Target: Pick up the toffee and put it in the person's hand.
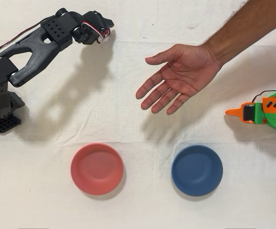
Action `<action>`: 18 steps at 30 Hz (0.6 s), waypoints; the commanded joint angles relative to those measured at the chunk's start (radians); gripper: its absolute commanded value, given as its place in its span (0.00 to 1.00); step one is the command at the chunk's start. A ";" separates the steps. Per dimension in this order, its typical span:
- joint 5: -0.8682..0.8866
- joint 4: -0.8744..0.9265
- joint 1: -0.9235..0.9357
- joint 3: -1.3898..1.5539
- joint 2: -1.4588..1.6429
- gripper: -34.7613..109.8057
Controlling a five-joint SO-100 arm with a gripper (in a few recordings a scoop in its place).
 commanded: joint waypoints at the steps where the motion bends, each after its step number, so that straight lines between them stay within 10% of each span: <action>1: 0.041 -0.011 -0.021 -0.017 0.037 0.40; 18: 0.087 -0.034 -0.015 0.034 0.094 0.34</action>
